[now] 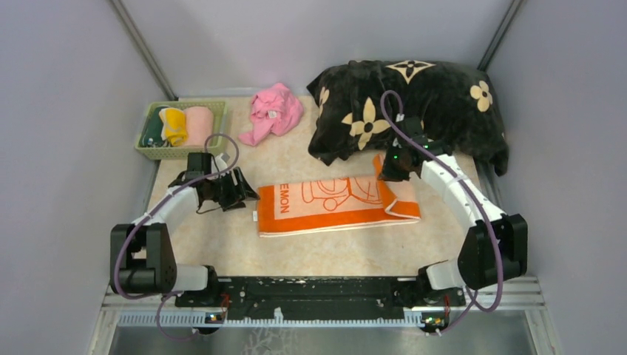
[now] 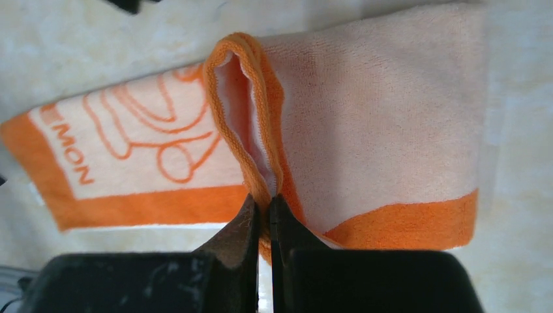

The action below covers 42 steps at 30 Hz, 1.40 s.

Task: Roll the towels
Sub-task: Fold the towel at the center of the board.

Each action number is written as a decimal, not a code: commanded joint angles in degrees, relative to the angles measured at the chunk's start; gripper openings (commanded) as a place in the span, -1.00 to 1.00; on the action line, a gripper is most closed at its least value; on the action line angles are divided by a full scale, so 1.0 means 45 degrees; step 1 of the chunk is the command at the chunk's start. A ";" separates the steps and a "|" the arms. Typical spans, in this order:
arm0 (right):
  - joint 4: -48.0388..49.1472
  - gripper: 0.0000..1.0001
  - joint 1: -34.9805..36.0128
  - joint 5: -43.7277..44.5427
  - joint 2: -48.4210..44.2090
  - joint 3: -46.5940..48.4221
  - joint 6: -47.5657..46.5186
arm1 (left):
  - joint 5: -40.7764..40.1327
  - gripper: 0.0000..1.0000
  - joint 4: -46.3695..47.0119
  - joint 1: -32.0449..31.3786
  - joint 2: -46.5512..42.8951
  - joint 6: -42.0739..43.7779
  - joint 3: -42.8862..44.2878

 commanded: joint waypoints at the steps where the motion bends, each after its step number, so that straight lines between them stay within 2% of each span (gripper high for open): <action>1: 0.1336 -1.00 0.1900 -0.1183 0.0010 0.0274 0.1783 | -0.0219 0.36 0.0463 -0.0311 0.0044 -0.0465 -0.0406; 11: 0.3668 -1.00 0.5159 -0.1135 0.1367 0.0988 0.4780 | -0.0506 0.19 0.0192 -0.0445 0.0712 -0.0163 -0.0179; 20: 0.4912 -1.00 0.7293 0.0102 0.3289 0.2542 0.6711 | -0.0530 0.08 0.0119 -0.0629 0.1164 -0.0083 -0.0101; 32: 0.5285 -1.00 0.8605 0.0884 0.5508 0.3899 0.7957 | -0.0550 -0.17 0.0074 -0.0974 0.1528 -0.0059 -0.0050; 42: 0.5626 -1.00 0.8749 0.0946 0.5872 0.4065 0.8558 | -0.0568 -0.35 0.0055 -0.1254 0.1748 -0.0051 -0.0020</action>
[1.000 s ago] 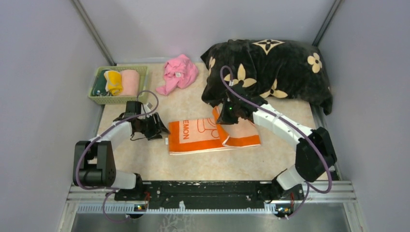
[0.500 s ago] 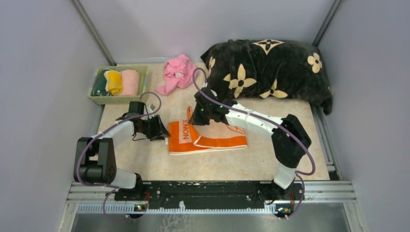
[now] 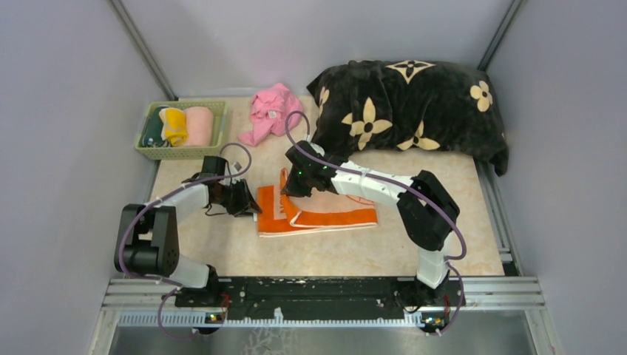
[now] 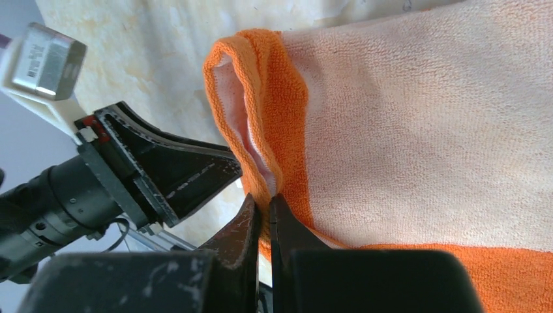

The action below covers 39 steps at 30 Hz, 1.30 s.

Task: Roll the towels
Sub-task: Fold the towel at the center of the board.

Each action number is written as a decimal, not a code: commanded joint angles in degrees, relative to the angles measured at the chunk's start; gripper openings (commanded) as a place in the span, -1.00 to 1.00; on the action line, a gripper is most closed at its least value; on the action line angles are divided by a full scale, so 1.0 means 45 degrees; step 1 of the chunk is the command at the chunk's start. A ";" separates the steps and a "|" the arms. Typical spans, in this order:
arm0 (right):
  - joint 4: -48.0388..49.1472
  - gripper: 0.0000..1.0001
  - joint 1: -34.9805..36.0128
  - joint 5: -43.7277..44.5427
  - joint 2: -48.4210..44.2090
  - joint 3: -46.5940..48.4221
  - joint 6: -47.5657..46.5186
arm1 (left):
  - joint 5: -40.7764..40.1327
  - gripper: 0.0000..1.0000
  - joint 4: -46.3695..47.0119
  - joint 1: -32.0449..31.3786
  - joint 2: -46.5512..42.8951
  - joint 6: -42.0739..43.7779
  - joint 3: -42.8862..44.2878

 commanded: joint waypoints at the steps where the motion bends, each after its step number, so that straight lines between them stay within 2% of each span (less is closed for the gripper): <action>1: 0.0782 -1.00 0.0186 0.0226 -0.0040 0.0862 0.0407 | 0.0004 -0.36 -0.0064 -0.0172 0.0174 0.0146 0.0281; 10: 0.0972 -1.00 0.0302 -0.0075 0.0108 0.1125 0.0423 | -0.0006 -0.45 -0.0084 -0.0323 0.0278 0.0158 0.0307; 26: 0.1118 -0.98 0.0688 -0.0707 0.1790 0.1883 0.0081 | -0.0381 -0.41 -0.0182 -0.0406 0.0119 0.0115 0.0366; 28: 0.1429 -0.86 0.0696 -0.0976 0.1982 0.1923 0.0006 | -0.0420 -0.37 -0.0184 -0.0390 0.0070 0.0069 0.0349; 33: 0.1566 -0.43 0.0703 -0.1722 0.2148 0.2346 -0.0551 | -0.0791 -0.24 -0.0323 -0.0391 -0.0290 -0.0003 0.0328; 39: 0.1268 -0.07 0.0737 -0.1909 0.0842 0.1821 -0.2075 | -0.2129 0.02 -0.0784 -0.0390 -0.1410 -0.0290 0.0317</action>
